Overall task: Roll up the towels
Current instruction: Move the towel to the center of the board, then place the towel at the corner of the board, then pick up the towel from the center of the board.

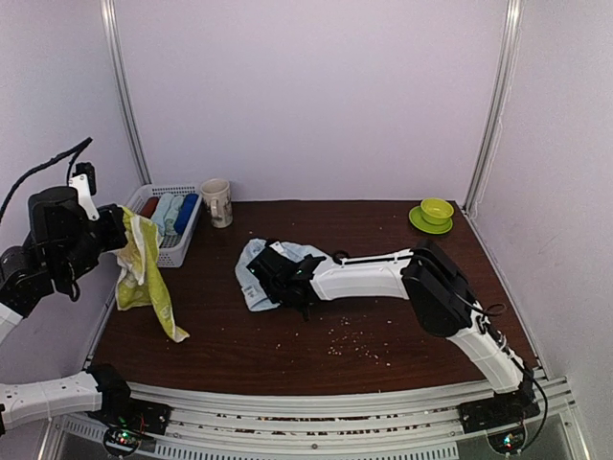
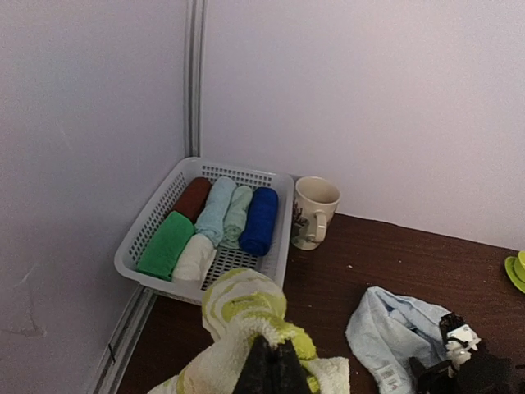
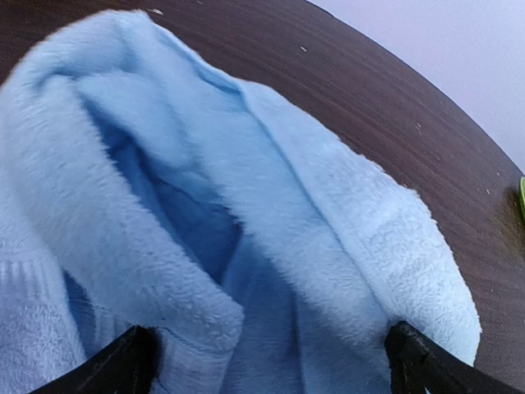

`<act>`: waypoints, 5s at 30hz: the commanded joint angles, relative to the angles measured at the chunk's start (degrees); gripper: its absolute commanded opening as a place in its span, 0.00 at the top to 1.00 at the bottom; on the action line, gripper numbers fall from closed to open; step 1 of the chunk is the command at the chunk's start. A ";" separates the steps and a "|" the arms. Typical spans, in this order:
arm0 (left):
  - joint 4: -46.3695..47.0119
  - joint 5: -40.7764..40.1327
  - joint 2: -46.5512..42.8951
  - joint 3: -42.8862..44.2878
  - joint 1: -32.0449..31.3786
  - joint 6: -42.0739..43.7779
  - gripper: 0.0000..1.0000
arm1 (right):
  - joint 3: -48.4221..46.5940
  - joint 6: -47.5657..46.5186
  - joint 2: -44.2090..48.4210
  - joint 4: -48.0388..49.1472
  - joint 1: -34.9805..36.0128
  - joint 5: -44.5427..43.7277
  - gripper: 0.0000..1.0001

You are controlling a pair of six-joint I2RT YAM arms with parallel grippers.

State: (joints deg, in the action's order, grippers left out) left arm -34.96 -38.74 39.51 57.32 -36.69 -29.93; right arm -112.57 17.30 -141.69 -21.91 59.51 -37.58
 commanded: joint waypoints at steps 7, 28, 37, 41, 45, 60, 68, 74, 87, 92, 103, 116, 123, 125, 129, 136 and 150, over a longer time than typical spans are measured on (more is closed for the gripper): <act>-8.29 -31.72 6.06 -0.94 2.11 -2.91 1.00 | 14.74 3.14 10.04 4.02 -5.97 4.78 0.02; 9.75 -7.95 19.37 -6.82 31.53 9.04 0.98 | 38.50 8.08 28.30 6.48 -13.67 10.96 0.22; 10.09 -6.95 23.18 -3.09 31.92 8.96 0.54 | 44.11 6.28 36.21 6.73 -12.78 17.37 0.13; 10.22 -3.95 22.04 -4.14 31.92 9.15 0.13 | 46.16 5.79 40.77 6.62 -11.14 22.81 0.11; 10.08 2.54 19.97 -4.11 31.86 9.74 0.02 | 48.72 7.70 43.55 8.38 -9.83 29.73 0.14; 21.72 23.28 12.25 -13.81 20.76 13.44 0.02 | 51.25 20.83 36.43 19.34 -8.75 39.28 0.31; 24.59 23.88 9.25 -16.69 20.69 14.48 0.02 | 52.20 23.27 33.51 22.87 -9.17 40.41 0.38; 24.59 24.58 9.22 -16.97 20.69 14.22 0.02 | 51.24 24.54 31.63 26.11 -9.62 42.28 0.46; 25.62 28.84 9.05 -17.20 20.65 14.58 0.02 | 42.76 15.52 40.59 9.55 -8.34 23.35 1.00; 27.39 35.31 9.47 -17.34 20.51 15.77 0.02 | 42.58 11.50 58.30 -0.87 -6.87 8.82 1.00; 23.83 35.78 25.89 -2.90 4.29 18.96 0.02 | 59.14 18.81 86.12 -9.79 -6.78 -4.89 1.00; 26.55 34.36 65.30 25.86 -9.02 17.94 0.02 | 66.14 27.50 99.30 -17.65 -8.60 -21.83 1.00; 19.16 36.43 88.50 54.79 -9.73 12.71 0.02 | 69.59 26.69 99.79 -15.90 -9.45 -21.46 1.00; 19.47 37.29 94.44 61.64 -9.76 11.16 0.03 | 71.32 25.96 99.35 -13.82 -9.70 -19.71 1.00; 19.47 40.26 103.14 71.83 -9.76 8.36 0.08 | 73.24 26.03 97.83 -11.29 -9.92 -17.29 1.00; 24.66 42.07 108.80 73.29 -9.72 4.98 0.15 | 76.06 25.12 99.01 -7.40 -9.95 -14.38 1.00; 29.31 39.87 110.68 71.22 -9.72 4.50 0.66 | 77.59 23.83 100.81 -4.14 -9.98 -10.34 1.00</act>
State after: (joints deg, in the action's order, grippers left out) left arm -10.68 1.54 149.71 128.68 -46.15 -25.45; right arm -35.73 41.85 -41.45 -27.59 49.74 -48.80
